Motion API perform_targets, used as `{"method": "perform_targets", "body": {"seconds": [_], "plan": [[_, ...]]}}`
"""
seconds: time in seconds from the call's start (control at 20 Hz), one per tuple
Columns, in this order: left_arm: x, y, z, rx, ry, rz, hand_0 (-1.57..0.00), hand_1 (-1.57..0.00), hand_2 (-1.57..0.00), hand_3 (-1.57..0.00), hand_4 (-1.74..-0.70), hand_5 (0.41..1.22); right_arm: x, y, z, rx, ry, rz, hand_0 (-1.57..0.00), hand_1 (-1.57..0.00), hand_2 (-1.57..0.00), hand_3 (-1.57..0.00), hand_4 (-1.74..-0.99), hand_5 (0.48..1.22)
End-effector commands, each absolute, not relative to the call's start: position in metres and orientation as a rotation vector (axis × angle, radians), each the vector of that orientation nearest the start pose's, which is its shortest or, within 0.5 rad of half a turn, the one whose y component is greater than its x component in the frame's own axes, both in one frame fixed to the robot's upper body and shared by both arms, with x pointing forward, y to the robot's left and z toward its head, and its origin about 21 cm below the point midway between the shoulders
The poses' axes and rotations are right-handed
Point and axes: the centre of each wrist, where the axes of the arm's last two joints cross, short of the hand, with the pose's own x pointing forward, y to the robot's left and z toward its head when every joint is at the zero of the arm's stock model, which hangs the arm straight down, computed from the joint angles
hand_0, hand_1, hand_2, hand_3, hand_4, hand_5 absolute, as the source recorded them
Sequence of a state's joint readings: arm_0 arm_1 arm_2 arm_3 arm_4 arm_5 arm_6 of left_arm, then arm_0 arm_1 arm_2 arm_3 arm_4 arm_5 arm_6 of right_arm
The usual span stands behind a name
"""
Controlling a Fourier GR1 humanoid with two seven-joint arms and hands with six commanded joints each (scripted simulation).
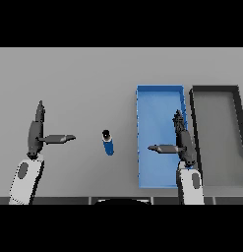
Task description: Pick up the blue pipe and place it into the blue bin.
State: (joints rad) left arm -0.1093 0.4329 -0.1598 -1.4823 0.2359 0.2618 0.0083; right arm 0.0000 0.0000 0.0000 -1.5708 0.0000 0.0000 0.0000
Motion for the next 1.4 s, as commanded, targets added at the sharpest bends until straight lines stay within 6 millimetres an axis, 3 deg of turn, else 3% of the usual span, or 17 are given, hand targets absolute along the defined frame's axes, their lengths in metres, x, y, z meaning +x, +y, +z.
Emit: {"method": "perform_targets", "body": {"seconds": [0.0,0.25,0.3,0.4,0.55,0.8,0.9,1.1,1.35], "plan": [[0.273,0.290,0.027,0.249,-1.554,-0.086,0.00,0.00,0.00,0.00,-0.97,0.593,0.249,-0.229,-0.002,-0.002,-1.569,-0.001,0.00,0.00,0.00,0.00,-1.205,0.629],[0.280,0.283,0.027,0.239,-1.559,-0.087,0.00,0.00,0.00,0.00,-0.97,0.593,0.256,-0.236,-0.001,-0.003,-1.562,-0.003,0.00,0.00,0.00,0.00,-1.205,0.629],[0.273,0.297,0.025,0.208,-1.567,-0.232,0.00,0.00,0.00,0.00,-0.97,0.593,0.248,-0.250,0.003,-0.088,-1.647,0.136,0.00,0.00,0.00,0.00,-1.205,0.629],[0.266,0.313,0.021,0.179,-1.559,-0.387,0.00,0.00,0.00,0.00,-0.96,0.590,0.233,-0.256,0.007,-0.150,-1.699,0.272,0.00,0.00,0.00,0.00,-1.197,0.627],[0.266,0.320,0.018,0.147,-1.560,-0.454,0.00,0.00,0.00,0.00,-0.96,0.595,0.231,-0.256,0.011,-0.166,-1.687,0.317,0.00,0.00,0.00,0.00,-1.196,0.623],[0.256,0.323,0.029,0.017,-1.571,-0.565,0.00,0.00,0.00,0.00,-0.99,0.573,0.233,-0.257,0.014,-0.172,-1.683,0.344,0.00,0.00,0.00,0.00,-1.181,0.619],[0.248,0.314,0.031,-0.050,-1.534,-0.638,0.00,0.00,0.00,0.00,-1.03,0.549,0.233,-0.256,0.013,-0.160,-1.682,0.344,0.00,0.00,0.00,0.00,-1.179,0.616],[0.239,0.279,0.024,-0.172,-1.442,-0.730,0.00,0.00,0.00,0.00,-1.11,0.497,0.233,-0.257,0.014,-0.176,-1.674,0.354,0.00,0.00,0.00,0.00,-1.164,0.617],[0.230,0.245,0.011,-0.235,-1.406,-0.817,0.00,0.00,0.00,0.00,-1.14,0.450,0.231,-0.257,0.015,-0.169,-1.667,0.335,0.00,0.00,0.00,0.00,-1.197,0.615]]}}
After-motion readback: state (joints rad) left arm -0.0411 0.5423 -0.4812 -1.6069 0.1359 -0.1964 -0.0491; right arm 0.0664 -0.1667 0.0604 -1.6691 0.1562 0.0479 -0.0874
